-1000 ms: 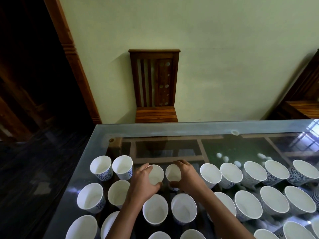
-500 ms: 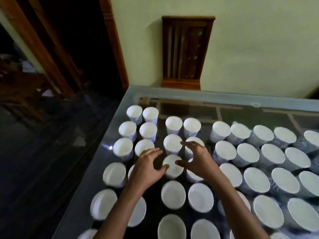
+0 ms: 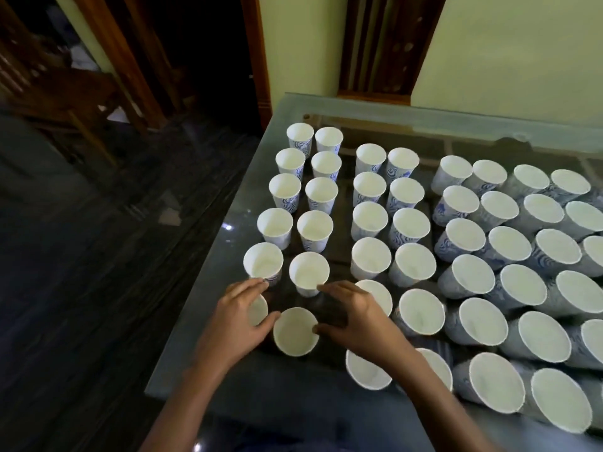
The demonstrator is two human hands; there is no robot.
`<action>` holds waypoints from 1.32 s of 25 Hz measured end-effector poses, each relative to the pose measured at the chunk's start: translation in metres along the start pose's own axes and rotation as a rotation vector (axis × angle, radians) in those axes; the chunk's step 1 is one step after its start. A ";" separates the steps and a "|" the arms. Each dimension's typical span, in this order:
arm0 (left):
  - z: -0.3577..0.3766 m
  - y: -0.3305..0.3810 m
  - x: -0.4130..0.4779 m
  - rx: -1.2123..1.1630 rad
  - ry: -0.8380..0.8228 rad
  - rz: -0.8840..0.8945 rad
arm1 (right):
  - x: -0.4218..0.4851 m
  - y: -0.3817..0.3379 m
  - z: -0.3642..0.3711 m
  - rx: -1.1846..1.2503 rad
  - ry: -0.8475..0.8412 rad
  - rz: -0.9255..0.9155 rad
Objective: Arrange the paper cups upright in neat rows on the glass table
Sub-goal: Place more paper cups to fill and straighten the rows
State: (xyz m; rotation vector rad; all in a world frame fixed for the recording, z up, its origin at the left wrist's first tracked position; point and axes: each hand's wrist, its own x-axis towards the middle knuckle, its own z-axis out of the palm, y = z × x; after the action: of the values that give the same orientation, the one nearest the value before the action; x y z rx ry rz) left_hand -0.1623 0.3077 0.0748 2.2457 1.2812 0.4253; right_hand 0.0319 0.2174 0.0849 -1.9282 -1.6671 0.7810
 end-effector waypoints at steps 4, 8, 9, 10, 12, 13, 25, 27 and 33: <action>-0.013 -0.036 -0.008 -0.001 -0.078 0.045 | -0.012 -0.024 0.040 -0.056 0.008 0.103; -0.017 -0.058 -0.005 -0.023 -0.189 0.142 | -0.016 -0.045 0.067 -0.104 0.061 0.239; -0.015 -0.061 -0.003 -0.026 -0.214 0.161 | -0.016 -0.049 0.072 -0.110 0.070 0.270; -0.014 -0.063 -0.002 -0.024 -0.242 0.177 | -0.015 -0.053 0.075 -0.105 0.079 0.299; -0.012 -0.066 0.002 -0.005 -0.287 0.209 | -0.016 -0.058 0.081 -0.100 0.105 0.336; -0.012 -0.067 0.003 0.002 -0.296 0.223 | -0.017 -0.061 0.084 -0.108 0.118 0.344; -0.003 -0.067 -0.008 -0.057 -0.303 0.332 | -0.035 -0.053 0.083 -0.119 0.191 0.399; -0.001 -0.064 -0.011 -0.062 -0.303 0.329 | -0.036 -0.052 0.083 -0.131 0.187 0.388; 0.004 -0.054 -0.019 -0.058 -0.319 0.341 | -0.034 -0.048 0.081 -0.164 0.147 0.382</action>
State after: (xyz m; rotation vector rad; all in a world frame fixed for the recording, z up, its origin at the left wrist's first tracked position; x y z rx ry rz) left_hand -0.2077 0.3129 0.0401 2.3690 0.7203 0.2066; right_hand -0.0618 0.1896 0.0624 -2.3984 -1.3294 0.6322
